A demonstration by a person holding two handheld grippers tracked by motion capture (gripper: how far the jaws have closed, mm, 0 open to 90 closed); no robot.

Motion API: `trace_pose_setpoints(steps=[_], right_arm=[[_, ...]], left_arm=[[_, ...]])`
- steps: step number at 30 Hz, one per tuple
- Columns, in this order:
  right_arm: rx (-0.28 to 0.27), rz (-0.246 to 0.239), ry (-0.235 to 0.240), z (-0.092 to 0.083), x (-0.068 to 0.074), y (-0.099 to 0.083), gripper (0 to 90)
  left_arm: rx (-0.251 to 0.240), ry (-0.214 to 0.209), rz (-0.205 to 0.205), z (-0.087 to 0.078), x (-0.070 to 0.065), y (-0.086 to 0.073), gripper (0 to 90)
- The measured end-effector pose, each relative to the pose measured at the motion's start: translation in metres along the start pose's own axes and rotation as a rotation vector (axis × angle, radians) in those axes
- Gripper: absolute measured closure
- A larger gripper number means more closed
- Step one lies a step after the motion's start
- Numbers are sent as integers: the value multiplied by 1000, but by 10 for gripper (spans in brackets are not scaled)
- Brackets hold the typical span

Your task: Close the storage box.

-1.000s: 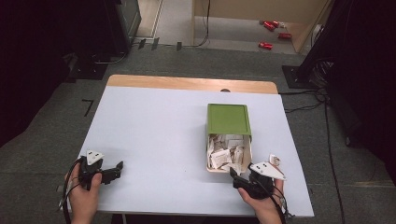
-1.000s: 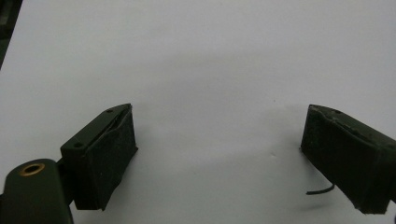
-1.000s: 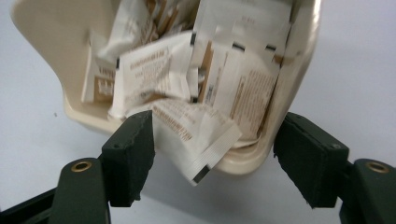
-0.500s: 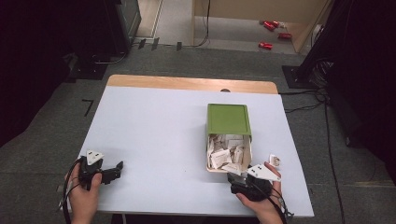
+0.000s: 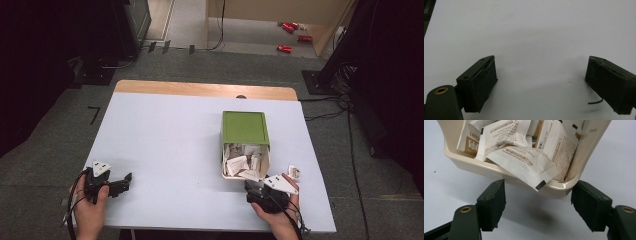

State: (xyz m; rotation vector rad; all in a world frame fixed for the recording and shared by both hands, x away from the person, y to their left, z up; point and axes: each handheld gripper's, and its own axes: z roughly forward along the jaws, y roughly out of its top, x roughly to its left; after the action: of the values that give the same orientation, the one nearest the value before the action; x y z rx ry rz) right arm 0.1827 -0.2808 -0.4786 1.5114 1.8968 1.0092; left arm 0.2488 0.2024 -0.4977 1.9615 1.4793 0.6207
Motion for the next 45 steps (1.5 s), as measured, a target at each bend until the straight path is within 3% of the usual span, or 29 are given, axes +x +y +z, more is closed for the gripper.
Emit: trace_pose_setpoints(steps=[8, 11, 12, 15, 17, 25, 45], right_arm=[[-1, 30, -29, 4, 3, 3, 296], [-13, 70, -38, 6, 2, 6, 309], [-31, 112, -27, 4, -2, 10, 326], [-64, 125, -45, 4, -3, 13, 364], [-78, 147, -32, 4, -5, 15, 361], [-81, 117, -25, 6, -6, 15, 367], [-99, 150, -68, 18, -5, 21, 380]], left_arm=[[0, 0, 0, 0, 0, 0, 107], [0, 0, 0, 0, 0, 0, 107], [0, 0, 0, 0, 0, 0, 107], [0, 0, 0, 0, 0, 0, 107], [0, 0, 0, 0, 0, 0, 107], [0, 0, 0, 0, 0, 0, 107], [0, 0, 0, 0, 0, 0, 107]])
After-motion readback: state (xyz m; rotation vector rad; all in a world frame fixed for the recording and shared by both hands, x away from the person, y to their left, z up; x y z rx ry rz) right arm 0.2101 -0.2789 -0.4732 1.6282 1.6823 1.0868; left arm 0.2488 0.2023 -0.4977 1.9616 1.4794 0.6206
